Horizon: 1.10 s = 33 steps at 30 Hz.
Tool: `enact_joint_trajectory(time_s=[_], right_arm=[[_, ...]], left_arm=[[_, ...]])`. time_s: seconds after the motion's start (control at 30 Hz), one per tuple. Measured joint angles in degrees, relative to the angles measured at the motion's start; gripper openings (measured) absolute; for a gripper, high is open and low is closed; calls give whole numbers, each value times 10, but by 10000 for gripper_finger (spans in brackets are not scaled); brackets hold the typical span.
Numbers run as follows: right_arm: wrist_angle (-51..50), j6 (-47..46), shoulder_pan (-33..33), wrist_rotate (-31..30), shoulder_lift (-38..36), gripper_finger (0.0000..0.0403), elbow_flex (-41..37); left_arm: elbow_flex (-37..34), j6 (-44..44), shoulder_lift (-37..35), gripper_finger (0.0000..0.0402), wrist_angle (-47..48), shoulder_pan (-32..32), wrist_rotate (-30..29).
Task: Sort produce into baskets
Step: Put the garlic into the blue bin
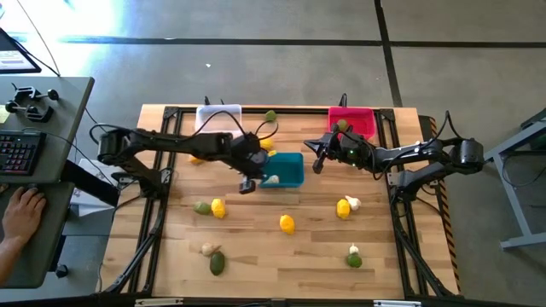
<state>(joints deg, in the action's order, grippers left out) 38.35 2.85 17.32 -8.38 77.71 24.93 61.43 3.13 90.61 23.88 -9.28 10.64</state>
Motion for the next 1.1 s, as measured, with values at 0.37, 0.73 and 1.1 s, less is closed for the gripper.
enact_joint_trajectory(time_s=[0.37,0.73,1.1], right_arm=[[0,1,0,0,0,0,0],[0,1,0,0,0,0,0],[0,1,0,0,0,0,0]], left_arm=[[0,-16,78,0,-133,-1,-11],[22,-12,79,0,-117,-1,-26],[41,1,94,0,-102,-1,-91]])
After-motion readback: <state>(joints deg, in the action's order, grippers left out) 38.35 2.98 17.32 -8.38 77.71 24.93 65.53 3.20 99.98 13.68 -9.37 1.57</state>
